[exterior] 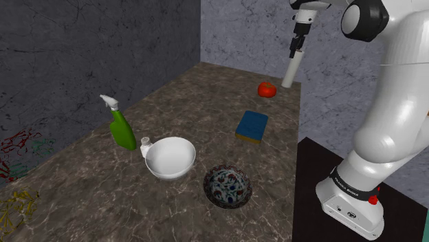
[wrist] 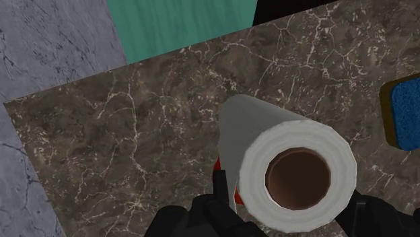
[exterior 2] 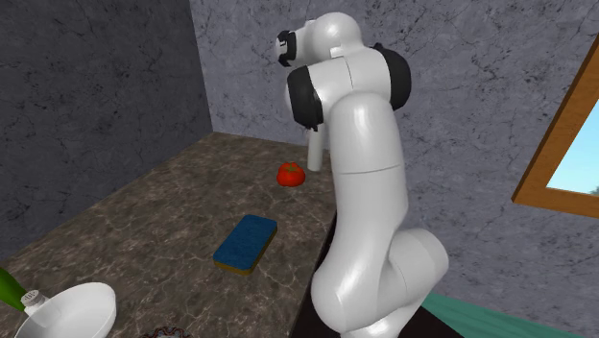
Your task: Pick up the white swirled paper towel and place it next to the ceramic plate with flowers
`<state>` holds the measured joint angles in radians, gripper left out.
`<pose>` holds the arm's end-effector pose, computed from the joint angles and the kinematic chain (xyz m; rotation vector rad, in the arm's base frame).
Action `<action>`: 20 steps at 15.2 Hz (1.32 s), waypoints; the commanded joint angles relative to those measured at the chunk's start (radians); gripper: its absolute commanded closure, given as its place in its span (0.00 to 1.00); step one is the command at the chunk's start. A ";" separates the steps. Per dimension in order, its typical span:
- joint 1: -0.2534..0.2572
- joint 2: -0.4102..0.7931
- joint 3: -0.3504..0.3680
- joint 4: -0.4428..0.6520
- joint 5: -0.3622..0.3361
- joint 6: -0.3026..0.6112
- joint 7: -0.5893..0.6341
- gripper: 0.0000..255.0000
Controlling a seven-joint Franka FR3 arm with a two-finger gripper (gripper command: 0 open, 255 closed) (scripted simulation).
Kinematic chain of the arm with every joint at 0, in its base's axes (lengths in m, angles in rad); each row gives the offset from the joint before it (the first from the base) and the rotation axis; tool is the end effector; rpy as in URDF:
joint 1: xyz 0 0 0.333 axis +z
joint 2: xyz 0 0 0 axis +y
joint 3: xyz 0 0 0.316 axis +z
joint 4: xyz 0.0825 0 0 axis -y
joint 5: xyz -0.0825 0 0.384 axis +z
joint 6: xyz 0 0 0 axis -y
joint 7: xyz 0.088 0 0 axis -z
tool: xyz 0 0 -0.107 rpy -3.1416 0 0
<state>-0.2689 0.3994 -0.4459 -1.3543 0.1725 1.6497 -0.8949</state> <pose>0.5431 -0.3818 0.5075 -3.0783 -0.2872 0.0689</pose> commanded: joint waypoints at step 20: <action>0.284 -0.636 0.188 -0.560 -0.200 -0.022 0.477 1.00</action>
<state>0.0062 -0.2073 -0.2743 -1.8921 -0.0242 1.6335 -0.4462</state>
